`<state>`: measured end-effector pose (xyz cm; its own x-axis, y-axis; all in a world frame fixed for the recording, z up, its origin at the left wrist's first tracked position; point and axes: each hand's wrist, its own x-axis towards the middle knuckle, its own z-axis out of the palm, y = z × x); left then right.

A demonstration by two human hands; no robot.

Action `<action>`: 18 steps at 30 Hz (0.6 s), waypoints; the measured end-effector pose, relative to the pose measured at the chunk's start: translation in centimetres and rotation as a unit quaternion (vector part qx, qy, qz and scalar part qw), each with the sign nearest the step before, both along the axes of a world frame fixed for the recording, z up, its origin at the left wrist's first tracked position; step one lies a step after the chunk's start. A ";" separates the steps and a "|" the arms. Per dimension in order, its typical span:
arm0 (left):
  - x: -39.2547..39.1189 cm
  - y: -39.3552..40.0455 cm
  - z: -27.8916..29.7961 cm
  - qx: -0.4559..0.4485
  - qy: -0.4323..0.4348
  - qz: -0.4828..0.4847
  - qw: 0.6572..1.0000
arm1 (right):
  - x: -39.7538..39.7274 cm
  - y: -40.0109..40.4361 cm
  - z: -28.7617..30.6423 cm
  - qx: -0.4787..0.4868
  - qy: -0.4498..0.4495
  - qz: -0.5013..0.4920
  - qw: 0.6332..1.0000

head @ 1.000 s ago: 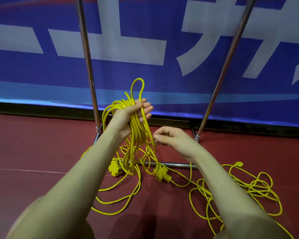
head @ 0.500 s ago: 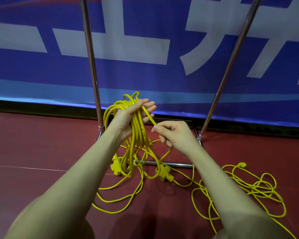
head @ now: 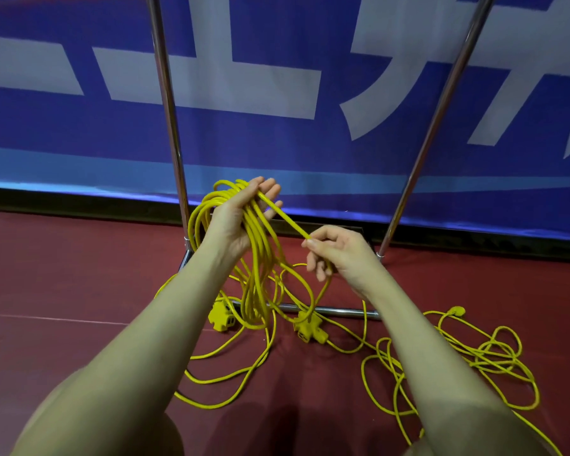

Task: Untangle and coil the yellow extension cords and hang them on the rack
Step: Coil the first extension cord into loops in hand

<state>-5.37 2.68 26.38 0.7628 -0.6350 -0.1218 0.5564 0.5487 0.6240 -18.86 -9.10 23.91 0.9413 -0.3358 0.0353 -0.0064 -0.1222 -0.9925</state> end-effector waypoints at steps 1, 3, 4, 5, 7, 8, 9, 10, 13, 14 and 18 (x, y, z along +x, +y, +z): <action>-0.2 -0.1 -0.1 0.005 -0.001 -0.007 1.000 | 0.2 0.4 0.1 -0.008 0.000 0.006 1.000; -0.6 -0.2 0.0 0.013 0.004 -0.018 1.000 | 0.3 0.9 0.1 -0.025 -0.002 0.013 1.000; -0.7 -0.2 0.1 0.010 0.011 -0.019 1.000 | 0.4 1.0 0.1 -0.031 -0.006 0.006 0.999; -0.7 -0.3 0.3 0.002 0.019 -0.019 1.000 | 0.5 1.1 0.1 -0.028 -0.011 -0.004 1.000; -0.6 -0.2 0.8 -0.020 0.035 -0.020 0.999 | 0.6 0.8 -0.3 -0.015 -0.008 -0.008 1.000; -0.7 -0.2 1.1 -0.031 0.041 -0.020 0.998 | 0.6 0.6 -0.5 -0.021 0.007 0.006 1.000; -0.7 -0.3 1.4 -0.041 0.044 -0.020 0.998 | 0.7 0.6 -0.7 -0.021 0.020 0.032 0.999; -0.8 -0.3 1.8 -0.051 0.047 -0.017 0.997 | 0.8 0.6 -0.9 -0.010 0.032 0.058 0.998; -1.0 -0.4 2.9 -0.079 0.058 -0.009 0.995 | 1.1 1.2 -0.6 0.048 0.034 0.084 0.995; -1.1 -0.3 3.1 -0.086 0.063 -0.008 0.994 | 1.2 1.4 -0.4 0.044 0.032 0.089 0.995; -1.4 0.1 3.6 -0.098 0.075 -0.007 0.992 | 1.4 1.9 -0.2 -0.006 -0.015 0.099 0.995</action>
<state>-6.78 2.76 29.94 0.7360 -0.6685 -0.1068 0.6438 0.6425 0.4156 -17.49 -7.20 23.66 0.9876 -0.1423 0.0667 0.0481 -0.1301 -0.9903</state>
